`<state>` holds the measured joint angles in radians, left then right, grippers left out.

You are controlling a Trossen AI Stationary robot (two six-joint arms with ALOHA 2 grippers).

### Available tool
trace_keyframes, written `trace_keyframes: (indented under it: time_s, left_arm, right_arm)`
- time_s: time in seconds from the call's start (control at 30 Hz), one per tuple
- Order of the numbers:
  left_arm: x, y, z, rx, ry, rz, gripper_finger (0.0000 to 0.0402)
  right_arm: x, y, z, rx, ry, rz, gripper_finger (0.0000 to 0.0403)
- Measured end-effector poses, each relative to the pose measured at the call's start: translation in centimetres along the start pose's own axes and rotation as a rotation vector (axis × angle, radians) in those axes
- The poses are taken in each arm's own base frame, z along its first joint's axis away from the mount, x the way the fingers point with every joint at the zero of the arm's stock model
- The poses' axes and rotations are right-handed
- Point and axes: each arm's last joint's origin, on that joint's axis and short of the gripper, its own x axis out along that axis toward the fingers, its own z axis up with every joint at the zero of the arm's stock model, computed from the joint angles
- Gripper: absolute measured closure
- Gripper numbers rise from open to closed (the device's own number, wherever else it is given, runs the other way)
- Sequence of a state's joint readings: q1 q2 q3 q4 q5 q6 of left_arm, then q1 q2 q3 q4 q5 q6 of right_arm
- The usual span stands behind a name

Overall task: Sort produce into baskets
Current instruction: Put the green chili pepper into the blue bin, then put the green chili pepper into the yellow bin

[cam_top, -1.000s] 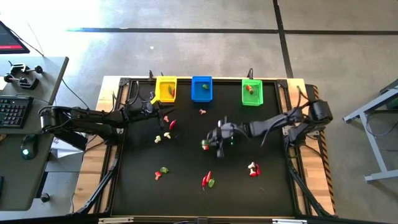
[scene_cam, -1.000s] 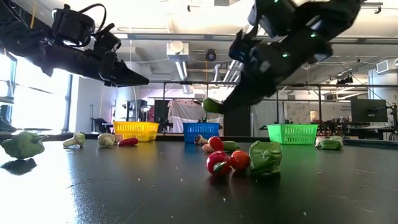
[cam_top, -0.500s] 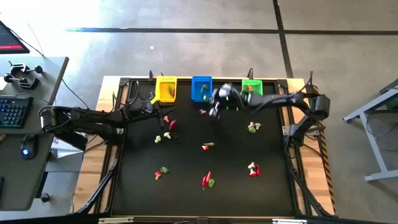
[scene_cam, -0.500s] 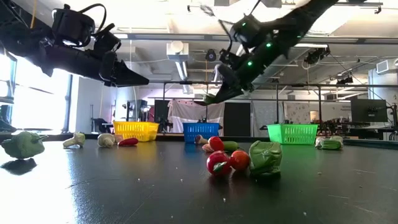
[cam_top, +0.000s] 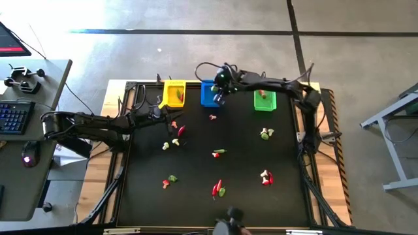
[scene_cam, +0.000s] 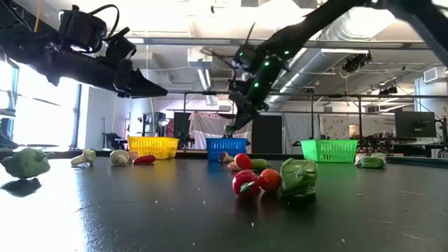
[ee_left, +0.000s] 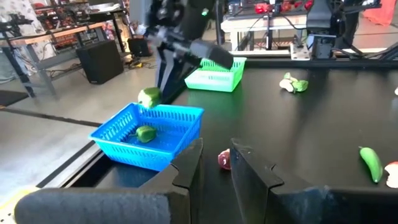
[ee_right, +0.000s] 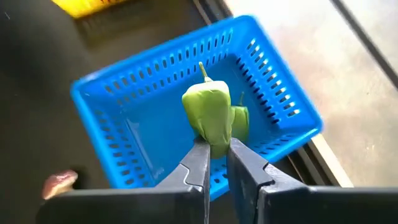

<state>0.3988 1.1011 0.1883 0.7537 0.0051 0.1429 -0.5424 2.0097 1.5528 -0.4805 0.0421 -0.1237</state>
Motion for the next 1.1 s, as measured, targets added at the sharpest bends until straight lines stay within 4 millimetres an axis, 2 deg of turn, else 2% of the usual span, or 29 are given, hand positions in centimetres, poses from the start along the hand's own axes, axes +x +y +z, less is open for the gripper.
trace_keyframes:
  time_s: [0.27, 0.4, 0.63, 0.97, 1.1]
  left_arm:
    - [0.0, 0.0, 0.0, 0.000, 0.000, 0.003, 0.0338]
    - [0.0, 0.0, 0.0, 0.000, 0.001, 0.003, 0.0338]
    - [0.0, 0.0, -0.1, 0.000, 0.005, 0.002, 0.0338]
    - [0.0, 0.0, -0.1, 0.000, 0.006, 0.002, 0.0338]
    - [0.0, 0.0, -0.1, 0.000, 0.006, 0.001, 0.0338]
  right_arm:
    - [3.2, -0.7, 1.8, -0.026, 0.140, 0.048, 0.0375]
    - [4.7, -0.6, 1.8, -0.026, 0.206, 0.066, 0.0375]
    - [5.8, -0.5, 1.6, -0.009, 0.254, 0.066, 0.0359]
    - [5.5, -0.1, 1.8, -0.043, 0.259, 0.023, 0.0250]
    - [4.1, 0.6, 2.7, -0.080, 0.213, 0.020, 0.0245]
